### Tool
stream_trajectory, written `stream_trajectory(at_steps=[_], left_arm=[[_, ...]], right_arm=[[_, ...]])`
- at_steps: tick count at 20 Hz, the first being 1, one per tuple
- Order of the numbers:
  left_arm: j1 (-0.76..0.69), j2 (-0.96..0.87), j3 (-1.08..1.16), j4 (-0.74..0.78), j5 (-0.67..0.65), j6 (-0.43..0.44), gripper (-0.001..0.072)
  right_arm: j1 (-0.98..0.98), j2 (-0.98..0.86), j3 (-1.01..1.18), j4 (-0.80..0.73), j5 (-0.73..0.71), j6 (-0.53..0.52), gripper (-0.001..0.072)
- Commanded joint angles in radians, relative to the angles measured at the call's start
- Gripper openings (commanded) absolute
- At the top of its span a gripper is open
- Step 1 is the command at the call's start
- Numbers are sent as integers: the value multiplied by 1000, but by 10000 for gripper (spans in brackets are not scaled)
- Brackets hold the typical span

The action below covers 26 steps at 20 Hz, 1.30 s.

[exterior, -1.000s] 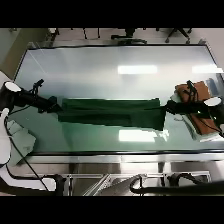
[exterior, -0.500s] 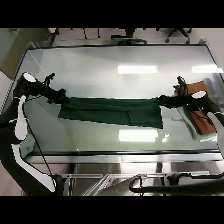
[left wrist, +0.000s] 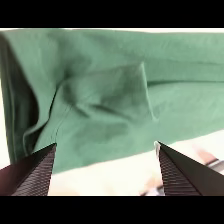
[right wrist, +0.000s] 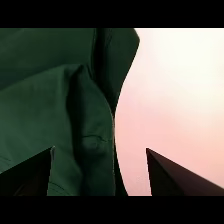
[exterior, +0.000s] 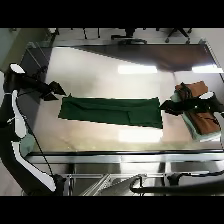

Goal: Fold the shirts.

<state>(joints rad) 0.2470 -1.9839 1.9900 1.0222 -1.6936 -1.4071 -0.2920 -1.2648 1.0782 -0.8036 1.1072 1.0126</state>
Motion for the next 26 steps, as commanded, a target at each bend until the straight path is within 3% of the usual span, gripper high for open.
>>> stream_trajectory(at_steps=[1,3,4,5,6,7,9,14,17,22,26], left_arm=[[19,35,-27,-5,-28,-14,707],[18,77,-87,-6,5,-3,707],[13,99,-114,-6,27,4,707],[6,121,-141,-16,42,11,707],[-1,146,-173,-61,59,30,637],[-14,169,-202,-117,80,48,468],[-59,206,-259,-214,139,98,14],[-322,171,-336,-292,239,134,13],[-540,80,-307,-295,431,136,14],[-848,-156,-57,-282,755,126,13],[-949,-304,108,-283,842,65,13]], right_arm=[[47,-66,-5,41,5,-34,646],[79,-96,-5,80,-45,-43,643],[87,-108,-5,94,-71,-49,587],[95,-115,-3,106,-90,-65,343],[95,-118,-3,135,-95,-103,113],[93,-116,3,154,-92,-113,44],[89,-90,34,146,-54,-112,26],[38,58,195,39,153,-27,24],[-11,123,322,40,279,30,24],[-16,143,527,112,469,113,24],[-16,142,555,214,472,118,25]])
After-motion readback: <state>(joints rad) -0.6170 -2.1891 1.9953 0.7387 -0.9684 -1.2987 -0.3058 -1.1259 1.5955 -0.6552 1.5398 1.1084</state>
